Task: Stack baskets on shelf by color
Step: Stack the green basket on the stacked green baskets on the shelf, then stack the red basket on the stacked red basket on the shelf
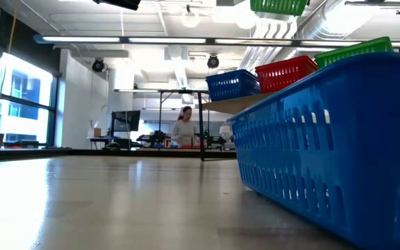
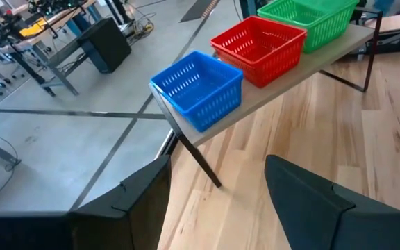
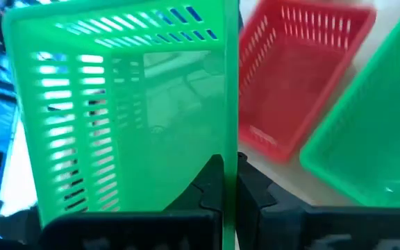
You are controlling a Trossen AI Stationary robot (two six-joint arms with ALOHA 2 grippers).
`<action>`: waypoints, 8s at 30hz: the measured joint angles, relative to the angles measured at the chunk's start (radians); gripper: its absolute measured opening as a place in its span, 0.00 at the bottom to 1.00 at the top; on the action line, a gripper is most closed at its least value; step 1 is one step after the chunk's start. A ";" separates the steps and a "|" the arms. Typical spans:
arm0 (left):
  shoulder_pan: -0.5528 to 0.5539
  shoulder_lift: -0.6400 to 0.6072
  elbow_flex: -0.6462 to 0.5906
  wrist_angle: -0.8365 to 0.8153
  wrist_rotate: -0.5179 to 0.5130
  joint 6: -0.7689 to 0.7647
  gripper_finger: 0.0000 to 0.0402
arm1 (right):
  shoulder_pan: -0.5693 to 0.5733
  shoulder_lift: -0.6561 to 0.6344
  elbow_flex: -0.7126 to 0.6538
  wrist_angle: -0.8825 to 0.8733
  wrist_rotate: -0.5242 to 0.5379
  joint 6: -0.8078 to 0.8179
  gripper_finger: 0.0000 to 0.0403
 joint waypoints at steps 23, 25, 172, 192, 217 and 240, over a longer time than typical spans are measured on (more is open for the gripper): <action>0.000 0.000 0.000 0.001 0.000 -0.001 0.56 | 0.002 -0.385 -0.291 0.000 -0.146 0.127 0.00; 0.000 0.000 0.000 0.001 0.000 -0.001 0.56 | 0.002 -0.406 -0.291 0.000 -0.141 0.123 0.00; 0.000 0.004 0.000 0.066 -0.011 -0.274 0.55 | -0.096 -0.326 -0.385 0.344 -0.774 -0.979 0.26; 0.000 0.004 0.000 0.018 0.000 -0.274 0.56 | 0.317 -0.176 -0.385 0.339 -0.774 -0.623 0.26; 0.000 0.004 0.000 0.016 0.112 -0.271 0.56 | 0.492 0.148 -0.385 0.285 -0.901 -0.717 0.40; -0.108 0.170 -0.001 0.028 0.269 -0.412 0.55 | 0.592 0.209 -0.386 0.189 -0.743 -0.561 0.42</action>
